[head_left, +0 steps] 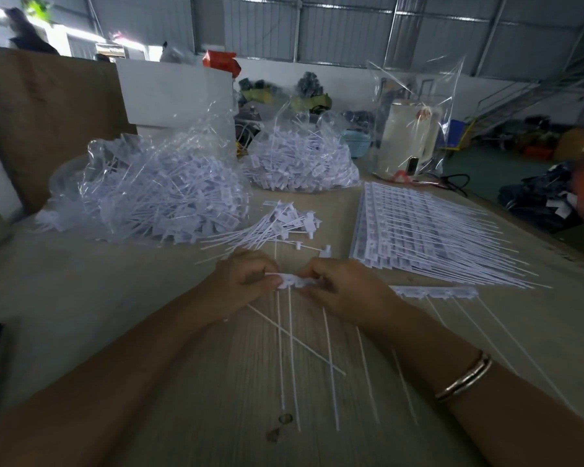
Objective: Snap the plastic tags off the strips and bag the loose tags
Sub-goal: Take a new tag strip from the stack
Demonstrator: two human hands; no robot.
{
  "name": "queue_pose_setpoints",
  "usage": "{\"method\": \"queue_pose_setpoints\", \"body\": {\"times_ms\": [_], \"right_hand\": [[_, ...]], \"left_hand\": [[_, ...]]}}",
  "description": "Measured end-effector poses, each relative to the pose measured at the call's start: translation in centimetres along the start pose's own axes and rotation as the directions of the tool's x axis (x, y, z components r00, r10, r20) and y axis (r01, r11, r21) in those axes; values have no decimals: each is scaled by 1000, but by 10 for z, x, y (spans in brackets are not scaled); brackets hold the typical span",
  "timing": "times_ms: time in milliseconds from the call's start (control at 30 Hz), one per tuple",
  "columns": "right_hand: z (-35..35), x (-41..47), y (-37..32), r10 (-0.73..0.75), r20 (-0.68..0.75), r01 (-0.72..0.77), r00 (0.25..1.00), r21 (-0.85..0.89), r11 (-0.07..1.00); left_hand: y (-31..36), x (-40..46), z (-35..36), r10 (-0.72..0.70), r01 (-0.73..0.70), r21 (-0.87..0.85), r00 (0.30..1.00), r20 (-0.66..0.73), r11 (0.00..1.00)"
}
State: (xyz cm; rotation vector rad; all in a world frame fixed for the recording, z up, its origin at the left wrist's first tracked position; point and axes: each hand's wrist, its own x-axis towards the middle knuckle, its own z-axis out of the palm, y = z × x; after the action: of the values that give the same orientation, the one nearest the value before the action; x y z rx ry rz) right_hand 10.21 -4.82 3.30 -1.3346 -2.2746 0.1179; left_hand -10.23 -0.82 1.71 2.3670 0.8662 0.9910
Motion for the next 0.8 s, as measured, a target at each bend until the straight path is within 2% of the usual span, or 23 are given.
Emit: {"method": "queue_pose_setpoints", "body": {"times_ms": [67,200,367,533,600,700,800], "right_hand": [[-1,2,1,13,1,-13,1000,110,994],[-15,-2,20,190,-64,-163,980,293,942],[-8,-3,10,112,-73,-98,991,170,981],[9,6,-21,1,-116,13,993,126,992],[12,8,-27,-28,-117,44,993,139,989],[4,7,-23,6,-60,6,998,197,980],[-6,2,-8,15,29,-16,999,30,999]], "left_hand": [[0,-1,-2,0,0,6,1000,-18,1000],[-1,-4,-3,-45,36,-119,996,-79,992],[-7,-1,-1,-146,142,-100,989,-32,985],[1,0,1,-95,88,-184,995,-33,979],[1,0,3,-116,114,-112,993,-13,987],[1,1,3,-82,81,-41,996,-18,996],[1,1,-1,-62,61,-20,998,-13,998]]}}
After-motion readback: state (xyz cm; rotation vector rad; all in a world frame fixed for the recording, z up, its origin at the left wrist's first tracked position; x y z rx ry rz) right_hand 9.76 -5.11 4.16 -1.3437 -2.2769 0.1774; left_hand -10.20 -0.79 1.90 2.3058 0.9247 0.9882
